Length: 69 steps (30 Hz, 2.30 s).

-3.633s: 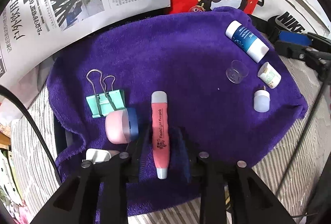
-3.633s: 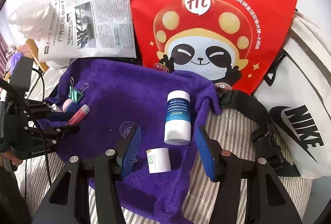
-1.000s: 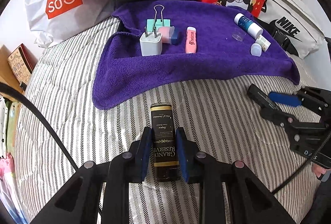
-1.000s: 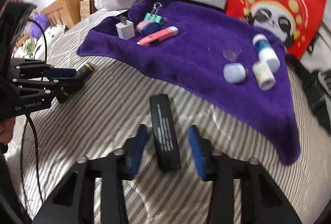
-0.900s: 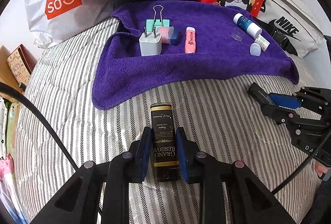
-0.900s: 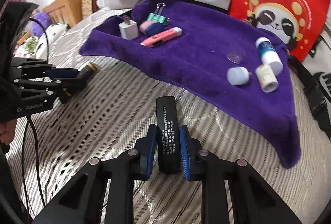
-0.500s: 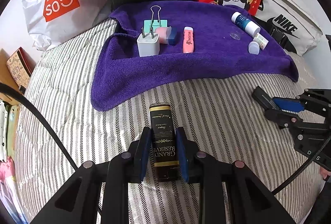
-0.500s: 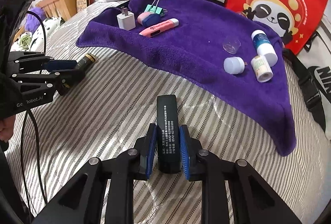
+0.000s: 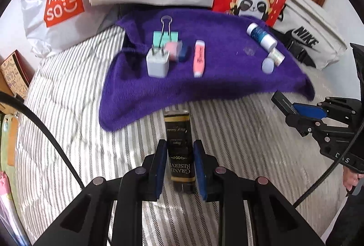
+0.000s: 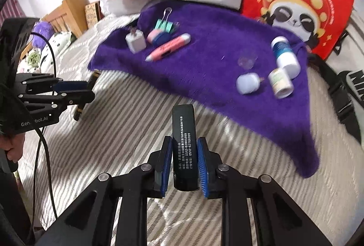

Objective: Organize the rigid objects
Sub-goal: 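Carry the box over the towel with left gripper while right carries the stick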

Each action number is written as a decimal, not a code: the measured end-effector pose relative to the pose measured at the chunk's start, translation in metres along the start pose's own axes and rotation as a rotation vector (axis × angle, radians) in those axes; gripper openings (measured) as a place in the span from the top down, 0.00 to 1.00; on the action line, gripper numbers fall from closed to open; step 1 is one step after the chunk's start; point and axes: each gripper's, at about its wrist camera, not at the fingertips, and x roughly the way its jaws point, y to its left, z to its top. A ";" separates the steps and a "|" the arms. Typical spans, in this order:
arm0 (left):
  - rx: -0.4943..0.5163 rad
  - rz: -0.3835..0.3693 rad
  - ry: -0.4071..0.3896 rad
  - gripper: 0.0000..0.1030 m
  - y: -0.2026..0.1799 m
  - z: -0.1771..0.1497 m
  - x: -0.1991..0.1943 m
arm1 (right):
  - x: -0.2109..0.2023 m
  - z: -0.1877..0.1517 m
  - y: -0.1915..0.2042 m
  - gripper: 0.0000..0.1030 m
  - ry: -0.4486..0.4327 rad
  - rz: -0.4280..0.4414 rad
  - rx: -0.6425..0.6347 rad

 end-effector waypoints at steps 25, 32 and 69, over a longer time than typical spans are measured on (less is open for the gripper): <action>-0.078 -0.112 -0.028 0.89 0.017 0.028 0.015 | -0.011 0.025 -0.026 0.79 -0.054 0.019 0.032; -0.057 -0.110 -0.068 0.89 0.015 0.033 -0.006 | -0.020 0.031 -0.033 0.79 -0.077 0.009 0.036; 0.037 -0.136 -0.083 0.89 0.000 0.141 0.035 | 0.058 0.106 -0.113 0.79 -0.052 -0.126 0.131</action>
